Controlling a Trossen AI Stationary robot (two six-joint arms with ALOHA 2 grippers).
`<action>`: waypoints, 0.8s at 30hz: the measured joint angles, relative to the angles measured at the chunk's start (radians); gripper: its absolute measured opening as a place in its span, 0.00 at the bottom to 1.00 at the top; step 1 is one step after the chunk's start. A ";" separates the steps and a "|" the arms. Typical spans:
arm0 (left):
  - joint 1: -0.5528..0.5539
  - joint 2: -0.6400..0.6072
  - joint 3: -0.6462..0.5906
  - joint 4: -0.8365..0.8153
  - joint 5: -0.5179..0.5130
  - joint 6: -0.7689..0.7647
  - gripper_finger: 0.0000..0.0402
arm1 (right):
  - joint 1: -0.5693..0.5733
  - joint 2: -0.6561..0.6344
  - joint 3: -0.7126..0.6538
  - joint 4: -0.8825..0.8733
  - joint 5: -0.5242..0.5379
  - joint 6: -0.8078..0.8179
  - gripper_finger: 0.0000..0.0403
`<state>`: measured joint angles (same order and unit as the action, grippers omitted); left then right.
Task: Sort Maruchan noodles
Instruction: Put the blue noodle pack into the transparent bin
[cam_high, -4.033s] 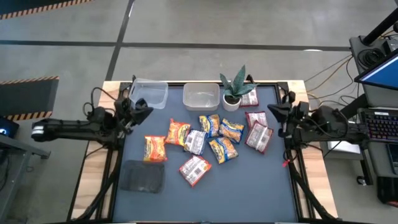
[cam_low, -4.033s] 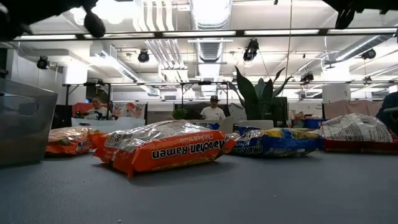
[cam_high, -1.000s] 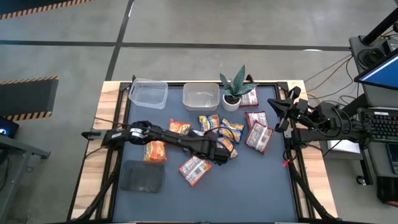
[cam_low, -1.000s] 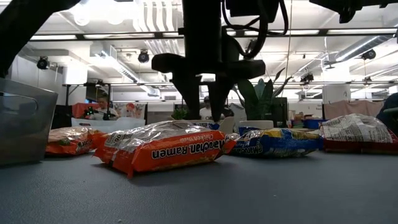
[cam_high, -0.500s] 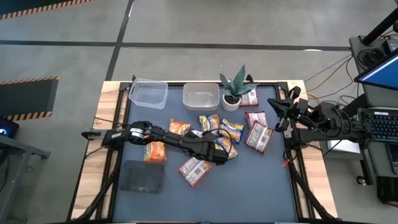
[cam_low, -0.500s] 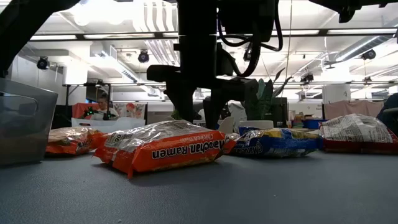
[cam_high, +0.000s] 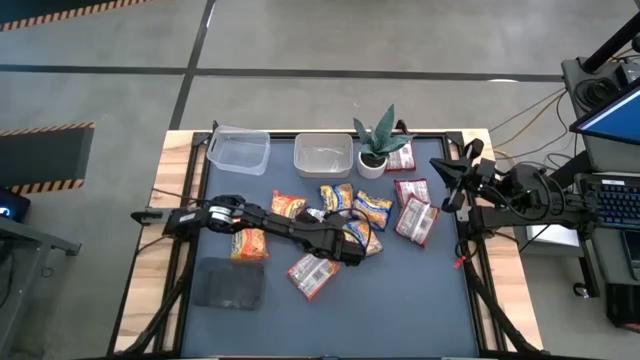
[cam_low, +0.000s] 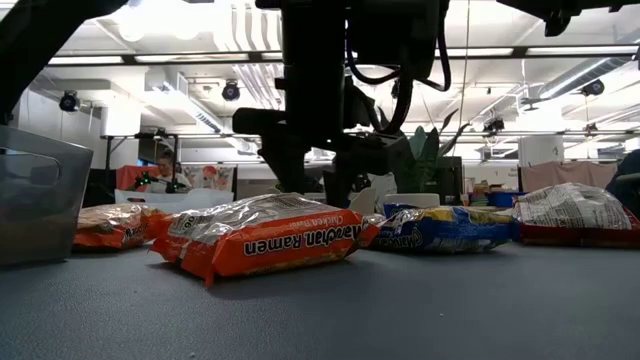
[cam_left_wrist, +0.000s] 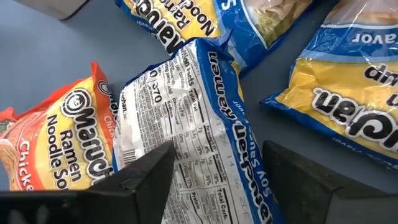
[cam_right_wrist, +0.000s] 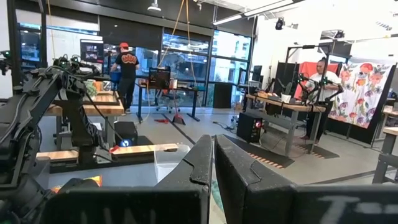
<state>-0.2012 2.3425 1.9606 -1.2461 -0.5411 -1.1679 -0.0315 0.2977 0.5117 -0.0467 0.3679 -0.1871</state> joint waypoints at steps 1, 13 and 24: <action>0.000 0.000 0.000 0.000 0.000 0.000 0.51 | 0.000 0.000 0.000 0.000 0.000 0.000 0.02; -0.002 -0.001 0.041 -0.007 0.004 0.044 0.03 | 0.000 0.000 0.000 -0.001 0.000 -0.010 0.02; -0.010 -0.001 0.265 -0.230 -0.023 0.145 0.00 | 0.000 0.000 0.000 -0.001 0.000 -0.008 0.02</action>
<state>-0.2111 2.3411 2.2256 -1.4760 -0.5645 -1.0233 -0.0314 0.2977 0.5117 -0.0479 0.3679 -0.1955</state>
